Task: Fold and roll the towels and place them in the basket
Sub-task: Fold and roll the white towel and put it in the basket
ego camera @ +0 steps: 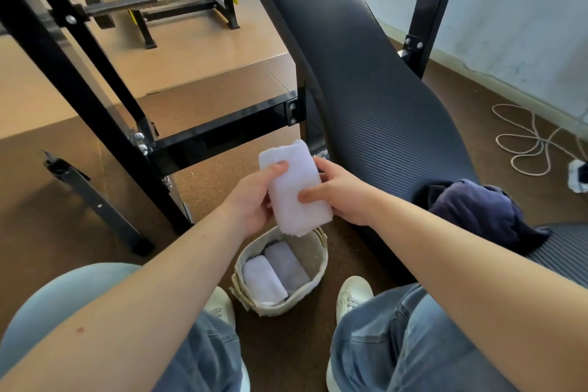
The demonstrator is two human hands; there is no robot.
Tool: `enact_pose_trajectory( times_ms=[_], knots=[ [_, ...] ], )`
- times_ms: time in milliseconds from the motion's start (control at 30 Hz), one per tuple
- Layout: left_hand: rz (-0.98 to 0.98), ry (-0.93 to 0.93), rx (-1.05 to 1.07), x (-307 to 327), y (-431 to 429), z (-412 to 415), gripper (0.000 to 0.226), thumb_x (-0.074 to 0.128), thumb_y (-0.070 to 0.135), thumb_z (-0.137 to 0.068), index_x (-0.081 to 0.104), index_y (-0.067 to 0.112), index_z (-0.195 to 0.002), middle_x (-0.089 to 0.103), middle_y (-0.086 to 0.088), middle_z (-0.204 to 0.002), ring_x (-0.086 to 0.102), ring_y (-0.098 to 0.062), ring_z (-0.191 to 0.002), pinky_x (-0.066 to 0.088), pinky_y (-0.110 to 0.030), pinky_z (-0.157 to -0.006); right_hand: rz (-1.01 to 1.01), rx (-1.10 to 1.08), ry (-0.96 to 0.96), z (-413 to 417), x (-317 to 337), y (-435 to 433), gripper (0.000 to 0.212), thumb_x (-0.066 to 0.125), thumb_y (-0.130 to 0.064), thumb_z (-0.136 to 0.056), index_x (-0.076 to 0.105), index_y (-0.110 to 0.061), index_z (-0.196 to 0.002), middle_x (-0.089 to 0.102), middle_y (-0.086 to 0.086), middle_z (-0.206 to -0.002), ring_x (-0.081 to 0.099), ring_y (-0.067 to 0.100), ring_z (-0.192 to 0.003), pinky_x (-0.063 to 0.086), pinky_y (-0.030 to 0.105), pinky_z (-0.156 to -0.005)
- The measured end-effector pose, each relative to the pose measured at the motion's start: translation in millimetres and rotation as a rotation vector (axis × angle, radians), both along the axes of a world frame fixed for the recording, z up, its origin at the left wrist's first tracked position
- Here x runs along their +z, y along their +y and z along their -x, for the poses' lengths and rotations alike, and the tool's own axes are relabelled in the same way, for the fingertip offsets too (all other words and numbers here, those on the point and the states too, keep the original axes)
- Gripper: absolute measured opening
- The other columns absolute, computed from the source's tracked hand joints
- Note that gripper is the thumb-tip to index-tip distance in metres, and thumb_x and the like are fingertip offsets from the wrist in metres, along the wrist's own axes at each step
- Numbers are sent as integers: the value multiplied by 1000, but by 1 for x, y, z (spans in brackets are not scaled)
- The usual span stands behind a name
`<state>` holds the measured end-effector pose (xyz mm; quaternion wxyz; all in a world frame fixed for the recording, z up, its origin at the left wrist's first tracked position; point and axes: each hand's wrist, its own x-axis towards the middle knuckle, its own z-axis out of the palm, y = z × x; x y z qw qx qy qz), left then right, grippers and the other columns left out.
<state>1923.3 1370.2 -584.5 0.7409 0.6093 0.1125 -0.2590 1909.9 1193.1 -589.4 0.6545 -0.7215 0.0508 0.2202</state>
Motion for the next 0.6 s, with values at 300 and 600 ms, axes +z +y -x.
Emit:
enact_pose_trajectory(
  times_ms=[300,600],
  knots=[
    [17,144,-68,-46,9,-33,26,69,29,-96,54,22,-117,67,-13,-119,67,-32,-108,59,-44,-78,29,79,158,-22,-54,1,88,76,-3,-79,38,-40,-149,57,8,-135,58,35,-123,55,58,-100],
    [45,249,-52,-151,8,-65,64,81,20,-82,56,8,-139,69,-25,-124,71,-39,-107,61,-50,-80,194,-43,215,-42,-133,13,46,77,-29,-91,53,-29,-130,66,-5,-117,65,15,-106,59,40,-87]
  ],
)
